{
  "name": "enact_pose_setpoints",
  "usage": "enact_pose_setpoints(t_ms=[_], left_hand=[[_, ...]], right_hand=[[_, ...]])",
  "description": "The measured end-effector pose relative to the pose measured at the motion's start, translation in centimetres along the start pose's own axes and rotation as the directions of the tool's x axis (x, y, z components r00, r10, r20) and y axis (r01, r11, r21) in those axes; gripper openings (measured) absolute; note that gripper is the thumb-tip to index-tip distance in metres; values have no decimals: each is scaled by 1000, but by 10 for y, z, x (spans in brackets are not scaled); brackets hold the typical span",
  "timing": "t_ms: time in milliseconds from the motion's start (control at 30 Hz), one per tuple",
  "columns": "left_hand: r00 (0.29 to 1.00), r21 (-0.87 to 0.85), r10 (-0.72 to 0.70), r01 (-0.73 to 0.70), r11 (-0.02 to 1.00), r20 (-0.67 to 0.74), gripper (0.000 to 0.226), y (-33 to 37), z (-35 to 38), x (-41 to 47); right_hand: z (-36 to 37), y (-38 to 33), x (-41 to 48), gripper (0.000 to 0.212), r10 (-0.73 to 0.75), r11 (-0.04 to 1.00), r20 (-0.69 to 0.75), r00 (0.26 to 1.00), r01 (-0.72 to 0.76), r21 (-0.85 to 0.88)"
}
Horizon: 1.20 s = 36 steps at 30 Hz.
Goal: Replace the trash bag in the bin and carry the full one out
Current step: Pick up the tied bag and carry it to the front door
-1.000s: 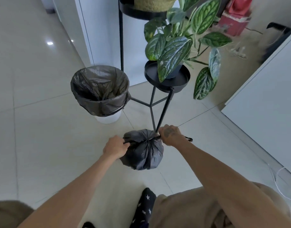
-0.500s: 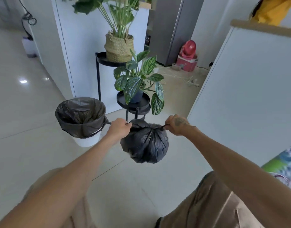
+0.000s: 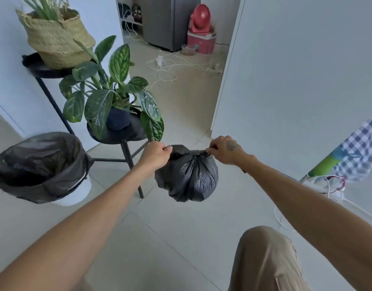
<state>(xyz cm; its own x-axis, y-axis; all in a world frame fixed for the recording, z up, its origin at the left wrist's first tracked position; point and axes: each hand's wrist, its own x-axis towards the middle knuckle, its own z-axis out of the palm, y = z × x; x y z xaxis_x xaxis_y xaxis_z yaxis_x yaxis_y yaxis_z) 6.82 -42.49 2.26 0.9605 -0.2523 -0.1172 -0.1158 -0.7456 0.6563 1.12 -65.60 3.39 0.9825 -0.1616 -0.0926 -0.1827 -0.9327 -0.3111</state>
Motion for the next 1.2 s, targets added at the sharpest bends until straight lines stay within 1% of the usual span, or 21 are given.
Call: enact_pose_setpoints(t_ms=[100,200,333,533,633,700,867,900,967,1033,1133,1200], left_hand=[[999,65,6,-8,998,37,43,25,8,8],[997,43,28,-31,999,78,43,66,-2,9],[991,11,20,-22,1000,135,42,152,-40,-2],[964,-23,65,-61,998,259,43,301,-122,-38],[938,-16,83,-83,996,336,42,367,-155,-62],[906,-12,98,-102,995,412,40,415,-177,-82],[834,-25,178,-194,981,522,39,498,-190,-119],[815,-26,204,-226,974,543,40,513,-189,-126],[763,-23,251,-296,955,595,39,545,-174,-142],[729,-26,270,-328,944,629,38,567,-162,-154],[647,-64,335,-405,912,684,43,616,-124,-185],[596,-86,368,-448,890,714,41,646,-101,-204]], right_hand=[[-13,18,-5,30,70,994,29,997,-72,84],[-48,31,-18,29,147,977,35,989,-151,150],[-135,39,-44,25,246,949,56,968,-252,191],[-292,39,-110,28,378,894,81,922,-387,227],[-359,37,-152,28,434,861,101,895,-445,249],[-407,37,-187,28,492,822,106,864,-501,271],[-469,46,-259,26,592,747,89,801,-586,313],[-477,50,-273,26,620,723,79,781,-607,331],[-493,63,-309,24,700,639,57,712,-661,394],[-504,72,-336,23,749,580,46,661,-687,437],[-521,101,-393,24,840,454,35,541,-738,500],[-528,121,-427,23,883,384,15,468,-743,549]])
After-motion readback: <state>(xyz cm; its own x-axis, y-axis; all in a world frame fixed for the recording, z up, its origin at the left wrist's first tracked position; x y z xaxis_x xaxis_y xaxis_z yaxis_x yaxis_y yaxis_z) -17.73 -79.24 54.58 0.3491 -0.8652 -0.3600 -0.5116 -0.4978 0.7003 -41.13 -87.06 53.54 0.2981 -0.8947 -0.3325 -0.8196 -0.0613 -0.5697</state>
